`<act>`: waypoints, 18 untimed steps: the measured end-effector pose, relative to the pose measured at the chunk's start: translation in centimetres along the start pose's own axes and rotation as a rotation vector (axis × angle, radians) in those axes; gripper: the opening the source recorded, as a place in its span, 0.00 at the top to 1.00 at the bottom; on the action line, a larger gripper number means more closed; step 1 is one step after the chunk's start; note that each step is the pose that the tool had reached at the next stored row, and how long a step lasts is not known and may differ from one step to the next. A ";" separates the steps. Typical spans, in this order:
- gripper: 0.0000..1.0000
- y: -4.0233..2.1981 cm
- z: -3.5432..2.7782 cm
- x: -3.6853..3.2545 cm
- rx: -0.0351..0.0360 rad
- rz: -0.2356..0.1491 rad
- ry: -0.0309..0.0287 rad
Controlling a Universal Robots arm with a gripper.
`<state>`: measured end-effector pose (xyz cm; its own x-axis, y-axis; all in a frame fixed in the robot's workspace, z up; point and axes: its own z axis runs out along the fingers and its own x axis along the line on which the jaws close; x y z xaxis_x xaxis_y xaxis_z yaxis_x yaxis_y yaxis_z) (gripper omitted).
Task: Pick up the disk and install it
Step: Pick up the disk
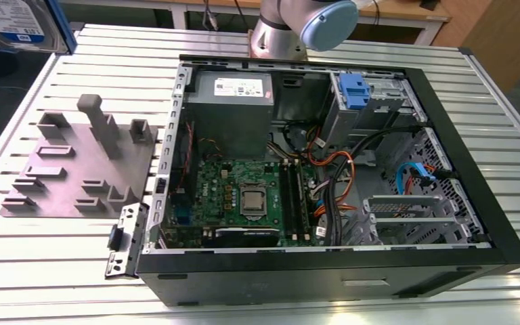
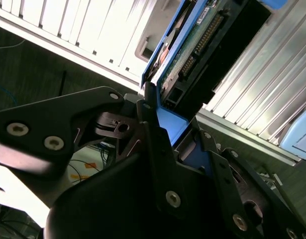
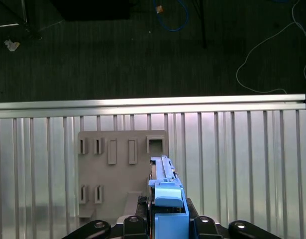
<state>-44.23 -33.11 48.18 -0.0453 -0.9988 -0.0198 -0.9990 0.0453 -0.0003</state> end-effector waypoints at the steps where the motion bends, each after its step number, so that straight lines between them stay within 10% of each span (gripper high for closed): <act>1: 0.63 0.00 -0.11 0.00 0.0000 0.000 0.0001; 18: 0.63 -0.03 -0.60 0.05 -0.0002 0.000 0.0005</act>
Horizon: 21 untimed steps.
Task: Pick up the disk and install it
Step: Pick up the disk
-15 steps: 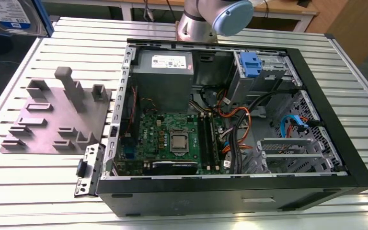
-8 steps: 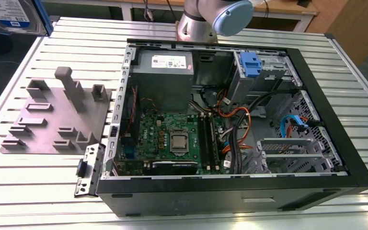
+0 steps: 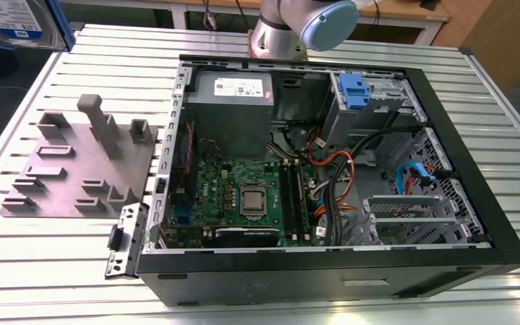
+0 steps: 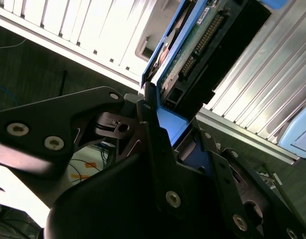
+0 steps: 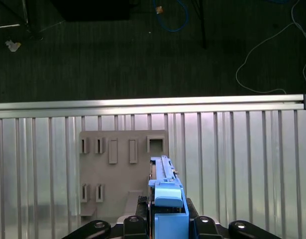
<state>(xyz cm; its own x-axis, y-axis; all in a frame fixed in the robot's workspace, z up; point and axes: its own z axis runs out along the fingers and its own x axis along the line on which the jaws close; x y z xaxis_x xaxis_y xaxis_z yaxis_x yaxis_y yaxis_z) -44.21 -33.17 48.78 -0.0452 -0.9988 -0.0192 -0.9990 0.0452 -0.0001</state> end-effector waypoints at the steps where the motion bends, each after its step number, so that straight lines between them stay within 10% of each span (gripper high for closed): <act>1: 0.63 0.00 0.01 0.10 0.0002 0.000 0.0005; 21: 0.63 -1.13 -0.03 1.99 0.0005 0.000 0.0075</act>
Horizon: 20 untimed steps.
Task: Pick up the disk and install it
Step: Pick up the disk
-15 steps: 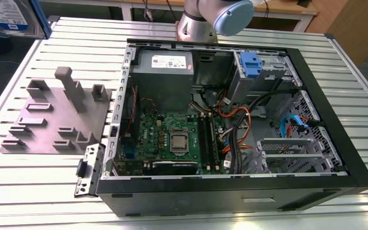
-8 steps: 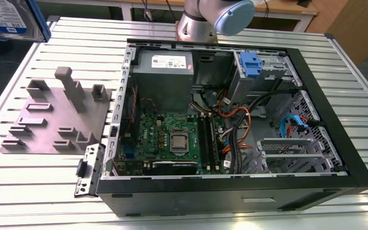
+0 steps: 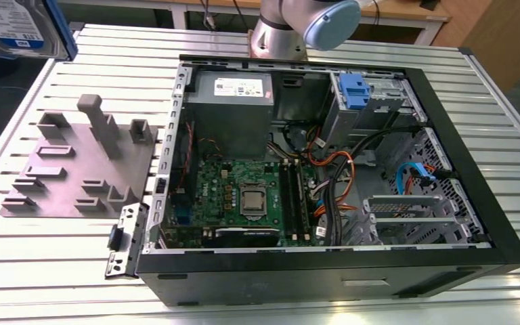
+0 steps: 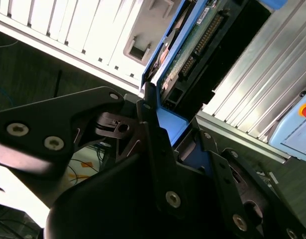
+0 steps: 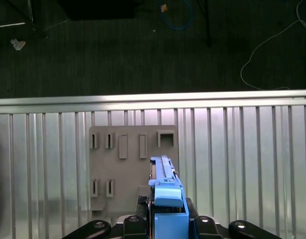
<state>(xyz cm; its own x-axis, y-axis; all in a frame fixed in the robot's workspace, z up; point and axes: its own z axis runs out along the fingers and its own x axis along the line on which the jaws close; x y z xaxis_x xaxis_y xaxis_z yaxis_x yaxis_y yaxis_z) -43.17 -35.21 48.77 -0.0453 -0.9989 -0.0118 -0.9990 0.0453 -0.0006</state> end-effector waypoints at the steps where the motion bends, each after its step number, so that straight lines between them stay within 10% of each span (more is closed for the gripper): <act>1: 0.63 -0.02 -0.01 0.08 -0.0001 0.000 0.0006; 20: 0.63 -1.49 0.00 0.87 0.0002 0.000 0.0059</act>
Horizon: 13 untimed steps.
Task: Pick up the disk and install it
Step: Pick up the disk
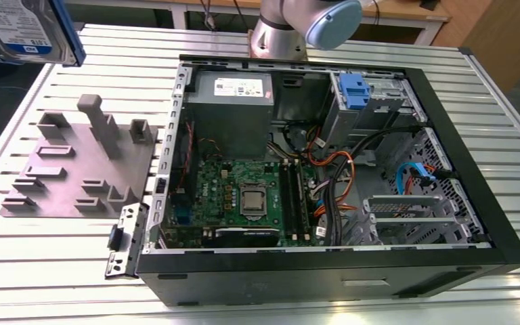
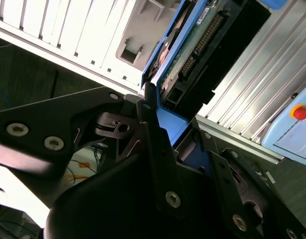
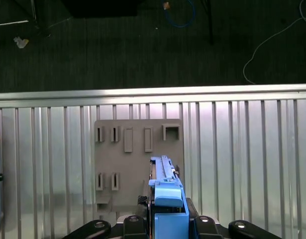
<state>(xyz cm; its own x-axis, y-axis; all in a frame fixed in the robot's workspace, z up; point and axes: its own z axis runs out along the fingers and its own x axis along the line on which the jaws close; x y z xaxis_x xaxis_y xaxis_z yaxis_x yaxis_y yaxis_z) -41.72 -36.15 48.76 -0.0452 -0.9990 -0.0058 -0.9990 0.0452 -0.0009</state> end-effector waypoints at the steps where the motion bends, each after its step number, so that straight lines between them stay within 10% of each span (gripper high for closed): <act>1: 0.63 -0.12 0.00 -0.01 0.0000 0.000 0.0000; 13: 0.63 -0.69 0.03 0.26 0.0002 0.000 0.0028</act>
<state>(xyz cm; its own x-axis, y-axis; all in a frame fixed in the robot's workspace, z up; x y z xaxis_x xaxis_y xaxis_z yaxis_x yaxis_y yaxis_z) -41.04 -36.44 48.72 -0.0452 -0.9990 -0.0030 -0.9990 0.0452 -0.0011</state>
